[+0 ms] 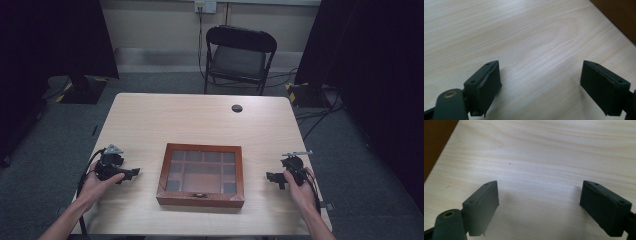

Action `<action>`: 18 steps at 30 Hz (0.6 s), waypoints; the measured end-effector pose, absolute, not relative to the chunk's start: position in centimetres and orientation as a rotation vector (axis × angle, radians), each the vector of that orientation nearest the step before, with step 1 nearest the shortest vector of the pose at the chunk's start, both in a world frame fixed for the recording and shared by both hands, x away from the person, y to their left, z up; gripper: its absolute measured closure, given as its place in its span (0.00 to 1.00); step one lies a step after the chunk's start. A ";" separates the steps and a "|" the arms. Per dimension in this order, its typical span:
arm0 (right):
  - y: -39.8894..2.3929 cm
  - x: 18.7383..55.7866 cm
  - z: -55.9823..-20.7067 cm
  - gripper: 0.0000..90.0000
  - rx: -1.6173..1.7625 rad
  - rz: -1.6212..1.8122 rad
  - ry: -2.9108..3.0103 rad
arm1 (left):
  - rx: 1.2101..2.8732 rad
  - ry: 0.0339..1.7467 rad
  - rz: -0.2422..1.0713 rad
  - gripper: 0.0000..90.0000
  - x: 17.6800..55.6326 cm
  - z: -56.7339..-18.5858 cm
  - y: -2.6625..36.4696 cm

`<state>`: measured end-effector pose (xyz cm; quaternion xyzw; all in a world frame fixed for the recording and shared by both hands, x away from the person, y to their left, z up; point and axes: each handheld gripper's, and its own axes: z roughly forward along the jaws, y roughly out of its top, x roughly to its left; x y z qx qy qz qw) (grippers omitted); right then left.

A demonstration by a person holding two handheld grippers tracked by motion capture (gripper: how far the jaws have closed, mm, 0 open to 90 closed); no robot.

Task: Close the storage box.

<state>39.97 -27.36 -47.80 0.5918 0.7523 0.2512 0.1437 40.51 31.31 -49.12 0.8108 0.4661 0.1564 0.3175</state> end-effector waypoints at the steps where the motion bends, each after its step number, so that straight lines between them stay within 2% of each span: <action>1: -27.2 39.9 -48.0 0.15 1.697 0.722 2.149 | 2.141 1.224 0.453 0.17 40.4 -49.3 31.0; 3: -27.1 39.8 -48.2 0.11 1.678 0.718 2.127 | 2.148 1.225 0.462 0.16 40.4 -49.3 30.9; 4: -26.6 39.7 -48.8 0.01 1.633 0.708 2.125 | 2.131 1.249 0.479 0.13 40.5 -49.4 30.6; 9: -26.1 39.7 -49.4 0.00 1.603 0.724 2.066 | 2.067 1.271 0.513 0.01 40.4 -50.2 30.2; 18: -25.8 39.6 -50.1 0.00 1.539 0.823 2.001 | 2.044 1.265 0.522 0.00 40.4 -50.4 30.2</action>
